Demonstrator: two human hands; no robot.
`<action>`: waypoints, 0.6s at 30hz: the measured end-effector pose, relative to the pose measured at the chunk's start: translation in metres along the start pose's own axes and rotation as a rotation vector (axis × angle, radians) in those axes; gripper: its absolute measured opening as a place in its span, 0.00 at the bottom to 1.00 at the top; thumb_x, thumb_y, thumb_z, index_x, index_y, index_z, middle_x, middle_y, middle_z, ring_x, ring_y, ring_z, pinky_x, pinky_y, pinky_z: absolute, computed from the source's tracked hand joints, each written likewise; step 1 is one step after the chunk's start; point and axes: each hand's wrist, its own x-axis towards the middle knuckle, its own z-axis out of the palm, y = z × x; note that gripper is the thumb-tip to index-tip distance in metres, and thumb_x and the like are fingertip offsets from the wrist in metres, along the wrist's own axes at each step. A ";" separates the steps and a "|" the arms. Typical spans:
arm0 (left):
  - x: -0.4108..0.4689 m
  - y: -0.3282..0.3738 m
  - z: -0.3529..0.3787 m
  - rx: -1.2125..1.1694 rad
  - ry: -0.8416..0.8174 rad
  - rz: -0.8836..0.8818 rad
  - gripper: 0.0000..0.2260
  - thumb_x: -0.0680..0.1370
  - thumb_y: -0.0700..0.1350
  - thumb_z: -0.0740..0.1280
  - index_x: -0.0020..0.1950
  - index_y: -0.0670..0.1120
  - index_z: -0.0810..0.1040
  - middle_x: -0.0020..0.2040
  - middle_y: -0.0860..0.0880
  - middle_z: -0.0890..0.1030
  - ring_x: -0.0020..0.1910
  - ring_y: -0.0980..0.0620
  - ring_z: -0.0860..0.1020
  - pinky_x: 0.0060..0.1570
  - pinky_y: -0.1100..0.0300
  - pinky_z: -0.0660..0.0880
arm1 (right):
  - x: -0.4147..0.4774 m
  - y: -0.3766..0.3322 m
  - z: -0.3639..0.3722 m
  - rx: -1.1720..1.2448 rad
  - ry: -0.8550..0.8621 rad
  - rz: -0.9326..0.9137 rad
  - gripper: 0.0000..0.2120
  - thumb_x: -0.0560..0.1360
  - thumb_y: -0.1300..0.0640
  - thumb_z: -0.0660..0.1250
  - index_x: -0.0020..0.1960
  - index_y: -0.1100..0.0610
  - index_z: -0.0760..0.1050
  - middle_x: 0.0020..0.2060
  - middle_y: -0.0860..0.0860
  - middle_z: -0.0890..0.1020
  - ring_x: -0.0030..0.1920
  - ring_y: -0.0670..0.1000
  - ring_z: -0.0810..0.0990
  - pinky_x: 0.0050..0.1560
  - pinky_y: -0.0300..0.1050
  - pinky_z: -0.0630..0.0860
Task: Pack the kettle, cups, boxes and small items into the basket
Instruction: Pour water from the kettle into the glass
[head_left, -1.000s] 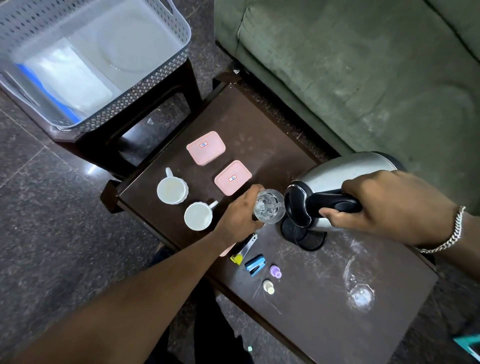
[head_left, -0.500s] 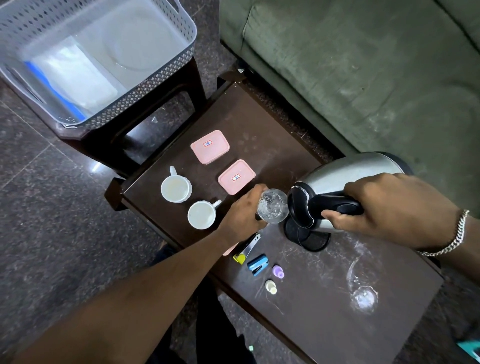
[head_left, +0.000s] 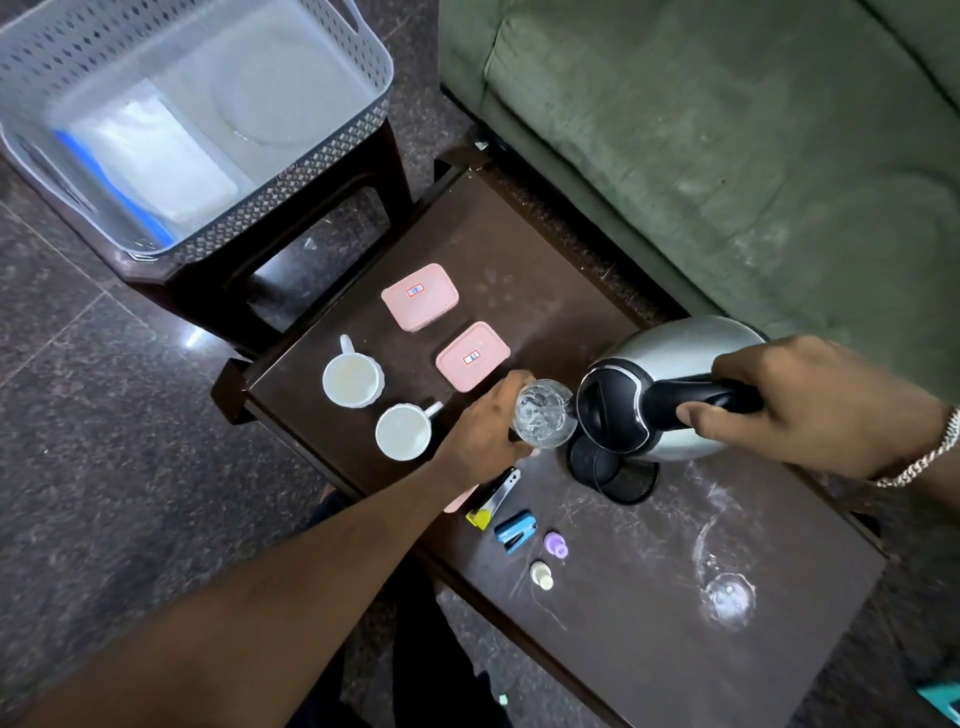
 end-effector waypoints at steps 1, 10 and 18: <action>0.000 0.000 -0.001 -0.003 -0.008 -0.003 0.35 0.68 0.43 0.81 0.69 0.54 0.66 0.62 0.53 0.79 0.60 0.49 0.79 0.61 0.49 0.78 | 0.001 0.003 0.000 0.039 0.006 -0.004 0.22 0.72 0.34 0.63 0.31 0.50 0.68 0.23 0.49 0.73 0.26 0.46 0.72 0.29 0.49 0.71; -0.002 -0.003 -0.011 -0.071 -0.111 -0.063 0.50 0.65 0.48 0.85 0.79 0.57 0.58 0.74 0.49 0.70 0.72 0.47 0.73 0.67 0.58 0.73 | 0.005 0.042 0.004 0.116 0.047 0.011 0.14 0.72 0.45 0.71 0.35 0.52 0.74 0.26 0.50 0.75 0.28 0.49 0.76 0.33 0.46 0.73; -0.020 0.025 -0.027 -0.068 -0.057 0.038 0.56 0.65 0.56 0.85 0.83 0.52 0.54 0.77 0.49 0.64 0.77 0.50 0.67 0.74 0.48 0.72 | 0.003 0.091 0.004 0.227 0.202 0.099 0.23 0.72 0.31 0.63 0.45 0.52 0.79 0.28 0.49 0.76 0.28 0.47 0.74 0.30 0.38 0.70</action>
